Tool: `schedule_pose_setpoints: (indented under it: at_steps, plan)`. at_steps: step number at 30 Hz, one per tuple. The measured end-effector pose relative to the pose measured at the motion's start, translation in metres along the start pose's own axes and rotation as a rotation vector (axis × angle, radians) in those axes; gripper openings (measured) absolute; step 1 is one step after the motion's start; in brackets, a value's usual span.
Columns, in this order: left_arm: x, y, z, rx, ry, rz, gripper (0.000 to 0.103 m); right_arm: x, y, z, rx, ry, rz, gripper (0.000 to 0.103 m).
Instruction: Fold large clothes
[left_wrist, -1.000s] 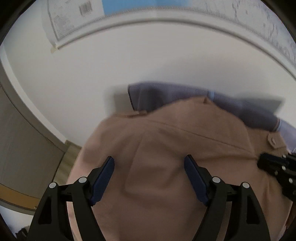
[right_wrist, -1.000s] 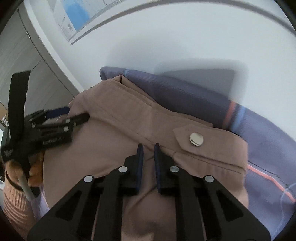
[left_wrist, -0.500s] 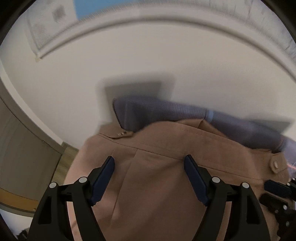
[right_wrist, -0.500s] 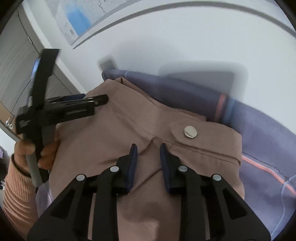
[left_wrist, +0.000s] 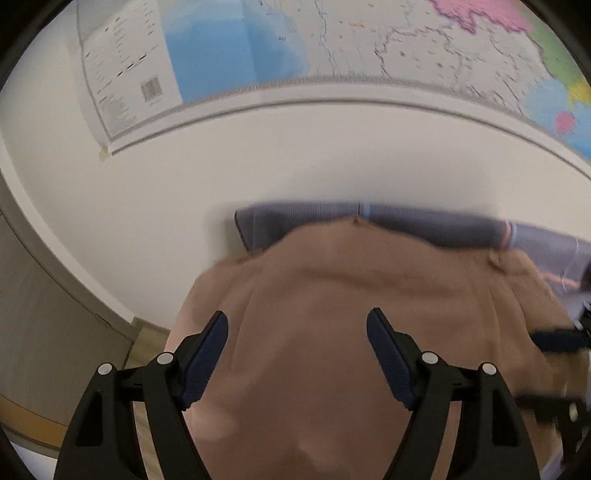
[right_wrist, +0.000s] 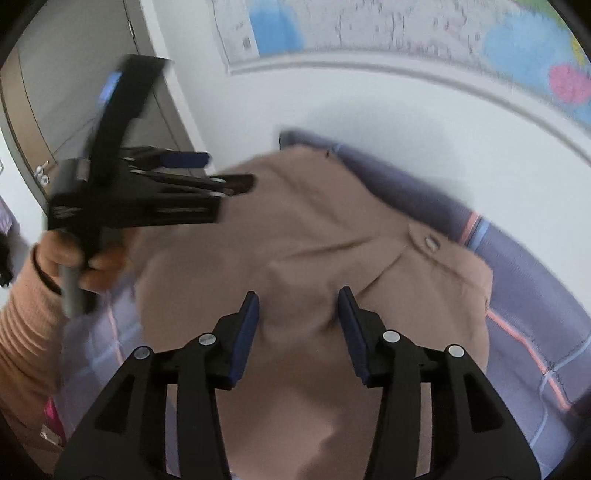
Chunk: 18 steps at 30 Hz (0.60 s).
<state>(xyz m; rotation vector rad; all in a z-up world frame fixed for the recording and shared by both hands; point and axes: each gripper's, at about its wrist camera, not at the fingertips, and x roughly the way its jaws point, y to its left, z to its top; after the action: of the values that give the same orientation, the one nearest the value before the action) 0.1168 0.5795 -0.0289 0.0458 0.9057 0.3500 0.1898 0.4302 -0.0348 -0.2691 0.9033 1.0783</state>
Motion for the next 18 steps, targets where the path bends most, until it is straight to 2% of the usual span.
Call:
schedule_pose_setpoints:
  at_steps: [3, 5, 6, 9, 10, 11, 14, 16, 18]
  plan:
    - [0.008, -0.002, -0.018, 0.035, 0.036, 0.046, 0.075, 0.000, -0.022, -0.010, 0.065, 0.017, 0.046, 0.034]
    - [0.017, 0.002, -0.026, 0.014, 0.063, 0.028, 0.076, -0.004, -0.030, -0.018, 0.083, 0.020, 0.038, 0.031]
    - [0.019, 0.018, -0.030, 0.000, 0.063, 0.022, 0.076, -0.005, -0.031, -0.020, 0.087, 0.018, 0.037, 0.031]
    - [0.016, 0.030, -0.035, -0.053, 0.045, 0.000, 0.076, -0.016, -0.024, -0.020, 0.083, 0.003, 0.006, 0.033]
    - [0.008, 0.033, -0.039, -0.064, 0.024, -0.011, 0.075, -0.028, -0.017, -0.022, 0.070, -0.025, 0.017, 0.039]
    - [0.001, 0.032, -0.042, -0.066, 0.008, -0.017, 0.075, -0.020, -0.011, -0.015, 0.050, -0.039, 0.032, 0.042]
    - [-0.030, 0.027, -0.053, -0.056, -0.058, -0.053, 0.075, -0.030, 0.013, -0.020, -0.049, -0.084, 0.074, 0.040]
    - [-0.042, 0.017, -0.060, -0.026, -0.086, -0.082, 0.075, -0.025, 0.024, -0.025, -0.095, -0.060, 0.065, 0.041]
    - [-0.044, 0.007, -0.065, 0.000, -0.085, -0.111, 0.076, -0.011, 0.023, -0.029, -0.087, -0.023, 0.084, 0.040]
